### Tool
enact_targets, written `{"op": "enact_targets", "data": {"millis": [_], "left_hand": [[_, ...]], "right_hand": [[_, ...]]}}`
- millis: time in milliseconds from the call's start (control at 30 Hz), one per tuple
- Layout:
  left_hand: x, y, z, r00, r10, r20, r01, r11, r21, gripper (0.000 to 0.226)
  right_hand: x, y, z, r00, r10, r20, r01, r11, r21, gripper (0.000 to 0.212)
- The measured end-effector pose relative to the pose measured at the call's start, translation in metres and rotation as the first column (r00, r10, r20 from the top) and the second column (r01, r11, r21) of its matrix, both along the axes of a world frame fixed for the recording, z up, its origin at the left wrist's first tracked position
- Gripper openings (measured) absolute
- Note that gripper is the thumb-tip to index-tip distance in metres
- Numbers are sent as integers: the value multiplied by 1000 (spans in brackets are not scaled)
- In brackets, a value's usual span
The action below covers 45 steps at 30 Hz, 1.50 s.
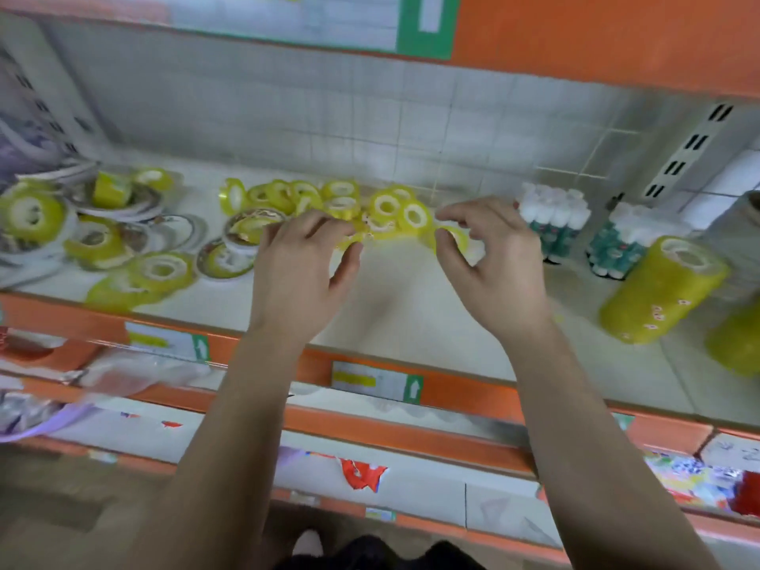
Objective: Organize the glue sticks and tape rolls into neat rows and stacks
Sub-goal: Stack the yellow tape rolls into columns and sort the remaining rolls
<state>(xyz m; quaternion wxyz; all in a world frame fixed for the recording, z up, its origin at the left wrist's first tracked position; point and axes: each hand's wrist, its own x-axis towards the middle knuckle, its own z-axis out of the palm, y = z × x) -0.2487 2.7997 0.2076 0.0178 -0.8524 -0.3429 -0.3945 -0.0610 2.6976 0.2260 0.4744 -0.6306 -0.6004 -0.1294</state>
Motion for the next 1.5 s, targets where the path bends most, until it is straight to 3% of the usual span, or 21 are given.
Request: {"op": "enact_targets", "data": {"millis": [233, 500, 667, 1167, 1500], "left_hand": [[-50, 66, -15, 1000, -2, -21, 0, 997, -75, 22], [-36, 114, -17, 997, -62, -50, 57, 994, -92, 20], [-33, 116, -32, 994, -111, -7, 109, 985, -132, 24], [-30, 123, -37, 992, -120, 30, 124, 978, -166, 17], [-28, 124, -37, 992, -108, -59, 99, 986, -133, 12]], "right_hand": [[-49, 70, -24, 1000, -6, -20, 3, 990, -139, 18], [-67, 112, -50, 992, -126, -6, 118, 940, -319, 13], [-64, 111, -61, 992, -107, 61, 123, 887, -444, 29], [-57, 99, -59, 984, -174, 33, 169, 870, -464, 20], [-53, 73, -49, 974, -221, -54, 197, 939, -281, 16]]}}
